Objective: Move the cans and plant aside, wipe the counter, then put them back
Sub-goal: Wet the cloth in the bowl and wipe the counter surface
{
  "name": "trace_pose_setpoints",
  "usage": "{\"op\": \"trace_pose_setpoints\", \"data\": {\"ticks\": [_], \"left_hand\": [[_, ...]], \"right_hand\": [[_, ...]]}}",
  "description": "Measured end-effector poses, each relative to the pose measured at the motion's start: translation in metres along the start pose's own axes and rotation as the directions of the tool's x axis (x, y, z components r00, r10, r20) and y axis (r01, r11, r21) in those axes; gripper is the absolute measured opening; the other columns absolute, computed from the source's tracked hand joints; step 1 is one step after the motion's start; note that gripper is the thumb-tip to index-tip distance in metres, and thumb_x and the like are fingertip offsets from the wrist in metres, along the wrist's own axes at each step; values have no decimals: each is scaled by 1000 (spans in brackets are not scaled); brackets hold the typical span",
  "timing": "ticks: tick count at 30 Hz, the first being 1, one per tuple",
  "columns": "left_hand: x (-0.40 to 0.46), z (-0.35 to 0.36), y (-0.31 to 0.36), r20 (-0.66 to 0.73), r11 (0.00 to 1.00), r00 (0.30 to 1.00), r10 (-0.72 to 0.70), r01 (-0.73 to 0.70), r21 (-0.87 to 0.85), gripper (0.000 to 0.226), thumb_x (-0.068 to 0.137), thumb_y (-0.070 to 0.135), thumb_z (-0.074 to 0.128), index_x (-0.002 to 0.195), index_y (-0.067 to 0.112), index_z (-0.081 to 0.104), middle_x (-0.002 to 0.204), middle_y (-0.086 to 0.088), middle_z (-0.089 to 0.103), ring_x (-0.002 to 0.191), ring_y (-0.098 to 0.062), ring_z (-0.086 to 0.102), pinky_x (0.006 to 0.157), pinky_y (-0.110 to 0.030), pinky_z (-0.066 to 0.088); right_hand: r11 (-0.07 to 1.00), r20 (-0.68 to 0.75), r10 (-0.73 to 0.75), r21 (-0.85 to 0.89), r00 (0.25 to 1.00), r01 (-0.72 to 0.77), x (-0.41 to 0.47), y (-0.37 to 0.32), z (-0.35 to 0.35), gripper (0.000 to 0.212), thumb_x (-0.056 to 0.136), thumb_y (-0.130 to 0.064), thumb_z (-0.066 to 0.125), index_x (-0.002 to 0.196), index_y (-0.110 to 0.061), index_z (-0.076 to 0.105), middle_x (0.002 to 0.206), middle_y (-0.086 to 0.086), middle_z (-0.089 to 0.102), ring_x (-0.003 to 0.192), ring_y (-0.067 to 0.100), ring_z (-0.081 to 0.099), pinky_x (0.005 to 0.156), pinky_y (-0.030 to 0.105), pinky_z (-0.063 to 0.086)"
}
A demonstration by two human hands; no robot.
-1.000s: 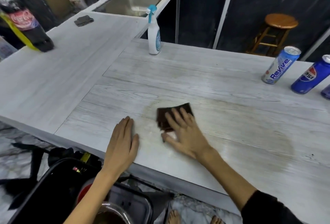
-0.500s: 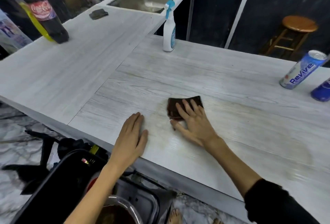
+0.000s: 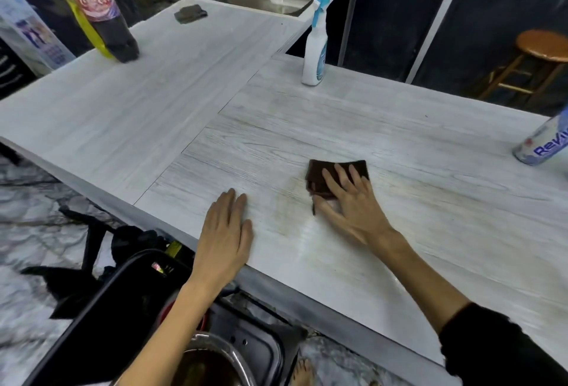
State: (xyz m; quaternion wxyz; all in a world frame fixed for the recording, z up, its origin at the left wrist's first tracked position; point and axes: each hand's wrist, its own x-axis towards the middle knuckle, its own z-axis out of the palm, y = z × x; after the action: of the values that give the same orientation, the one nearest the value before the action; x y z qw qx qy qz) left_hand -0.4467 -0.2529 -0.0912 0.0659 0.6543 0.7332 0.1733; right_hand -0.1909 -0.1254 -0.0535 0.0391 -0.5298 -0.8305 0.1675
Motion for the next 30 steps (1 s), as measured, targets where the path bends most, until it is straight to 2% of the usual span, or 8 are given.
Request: {"op": "trace_pose_setpoints", "data": {"ticks": [4, 8, 11, 16, 20, 25, 28, 30], "left_hand": [[0, -2, 1, 1, 1000, 1000, -1, 1, 14, 59, 108, 35, 24, 159, 6, 29, 168, -14, 23, 157, -26, 19, 128, -45, 15], [2, -2, -2, 12, 1000, 1000, -4, 4, 16, 59, 108, 37, 25, 159, 8, 28, 168, -12, 23, 157, -25, 18, 128, -44, 15], [2, 0, -3, 3, 1000, 1000, -1, 1, 0, 58, 109, 37, 26, 159, 8, 29, 168, -12, 23, 157, -25, 19, 127, -45, 16], [0, 2, -2, -1, 1000, 1000, -11, 11, -4, 59, 108, 37, 25, 159, 8, 30, 168, -12, 23, 157, -25, 19, 127, -45, 18], [2, 0, 0, -16, 1000, 1000, -15, 15, 1, 58, 107, 37, 27, 158, 8, 33, 167, -13, 27, 155, -27, 23, 127, -45, 19], [2, 2, -3, -13, 1000, 1000, -15, 15, -8, 58, 108, 39, 28, 159, 11, 32, 168, -11, 26, 156, -24, 21, 127, -44, 18], [1, 4, -6, -15, 1000, 1000, -19, 19, -10, 59, 108, 41, 24, 160, 13, 30, 169, -9, 24, 157, -22, 18, 128, -43, 16], [1, 6, -7, -18, 1000, 1000, -18, 18, -12, 59, 109, 40, 24, 160, 13, 29, 169, -9, 23, 158, -22, 17, 128, -44, 16]], "right_hand": [[991, 48, -134, 4, 990, 134, 0, -45, 18, 76, 102, -65, 35, 166, -28, 16, 175, 2, 6, 161, 24, -5, 130, 44, -3], [953, 85, -294, -46, 952, 299, -75, -47, 34, 77, 101, -73, 21, 165, -31, 17, 174, 0, 13, 161, 20, 1, 131, 48, 9], [970, 82, -234, -41, 969, 238, -98, -4, 25, 76, 100, -76, 16, 165, -38, 14, 174, -5, 11, 161, 14, -2, 131, 48, 10], [999, 0, -25, -30, 1000, 25, -9, 0, 2, 83, 95, -76, 21, 165, -31, 20, 174, 3, 12, 161, 25, 1, 130, 46, 4], [994, -8, -105, -32, 994, 105, 19, -45, 20, 70, 104, -61, 36, 164, -28, 23, 174, 5, 14, 161, 28, 3, 129, 46, 4], [958, 9, -287, 4, 958, 287, -60, -59, 41, 64, 106, -61, 28, 163, -32, 28, 172, -1, 21, 161, 20, 6, 131, 43, 8], [964, 18, -265, -21, 964, 265, -89, -18, 35, 63, 106, -63, 24, 163, -37, 25, 172, -7, 19, 161, 12, 5, 131, 44, 12], [985, -11, -172, -37, 985, 171, -71, 2, 23, 66, 104, -64, 28, 162, -34, 29, 171, -3, 23, 161, 17, 9, 131, 45, 11]]}}
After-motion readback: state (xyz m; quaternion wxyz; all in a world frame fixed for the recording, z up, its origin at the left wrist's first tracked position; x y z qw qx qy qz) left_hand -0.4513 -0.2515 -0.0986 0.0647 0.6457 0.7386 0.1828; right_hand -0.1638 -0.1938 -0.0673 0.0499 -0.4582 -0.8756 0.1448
